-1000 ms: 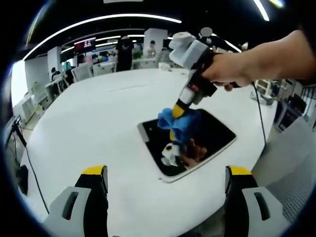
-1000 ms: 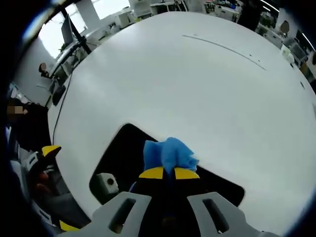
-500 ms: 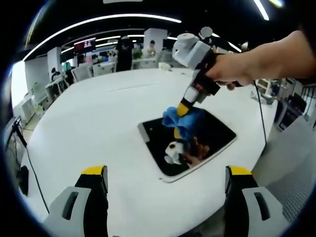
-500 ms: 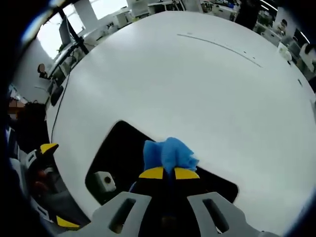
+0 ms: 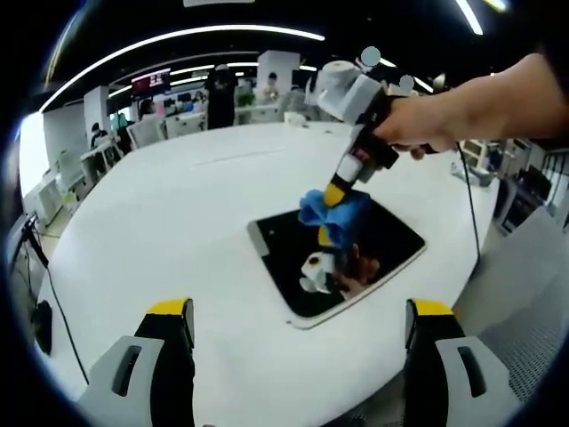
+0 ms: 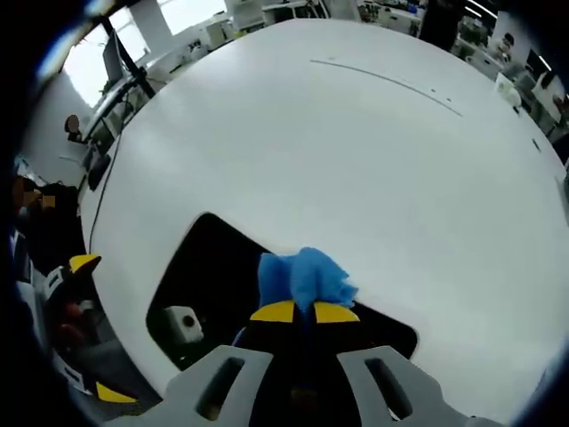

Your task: Wipe the mirror surface with the cleaning cloth until all visible marks leave the cleaned area.

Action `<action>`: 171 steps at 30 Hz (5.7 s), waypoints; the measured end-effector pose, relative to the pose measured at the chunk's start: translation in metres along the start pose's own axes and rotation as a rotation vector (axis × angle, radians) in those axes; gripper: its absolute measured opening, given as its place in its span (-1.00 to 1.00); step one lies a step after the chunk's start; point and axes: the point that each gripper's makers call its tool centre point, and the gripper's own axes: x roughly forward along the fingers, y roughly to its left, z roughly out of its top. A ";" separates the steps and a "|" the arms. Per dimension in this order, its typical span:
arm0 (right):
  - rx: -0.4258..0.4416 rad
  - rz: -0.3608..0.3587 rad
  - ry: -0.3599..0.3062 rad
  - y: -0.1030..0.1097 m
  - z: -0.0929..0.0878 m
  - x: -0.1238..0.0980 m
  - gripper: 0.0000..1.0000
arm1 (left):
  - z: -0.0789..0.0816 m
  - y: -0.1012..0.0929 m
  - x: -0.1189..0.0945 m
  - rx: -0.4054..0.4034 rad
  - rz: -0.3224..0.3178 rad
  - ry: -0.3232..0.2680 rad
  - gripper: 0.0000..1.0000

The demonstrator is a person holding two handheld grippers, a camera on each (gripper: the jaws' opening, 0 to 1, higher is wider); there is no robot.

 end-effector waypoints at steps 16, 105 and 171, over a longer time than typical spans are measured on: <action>-0.015 -0.021 -0.015 0.009 -0.011 -0.007 -1.00 | 0.002 0.001 -0.001 0.003 0.003 -0.006 0.98; 0.040 0.034 -0.073 0.061 -0.091 -0.033 -1.00 | 0.014 -0.004 -0.006 0.020 -0.017 -0.066 0.99; 0.067 0.069 -0.063 0.060 -0.110 -0.039 -1.00 | 0.017 -0.001 -0.003 0.023 -0.023 -0.045 0.98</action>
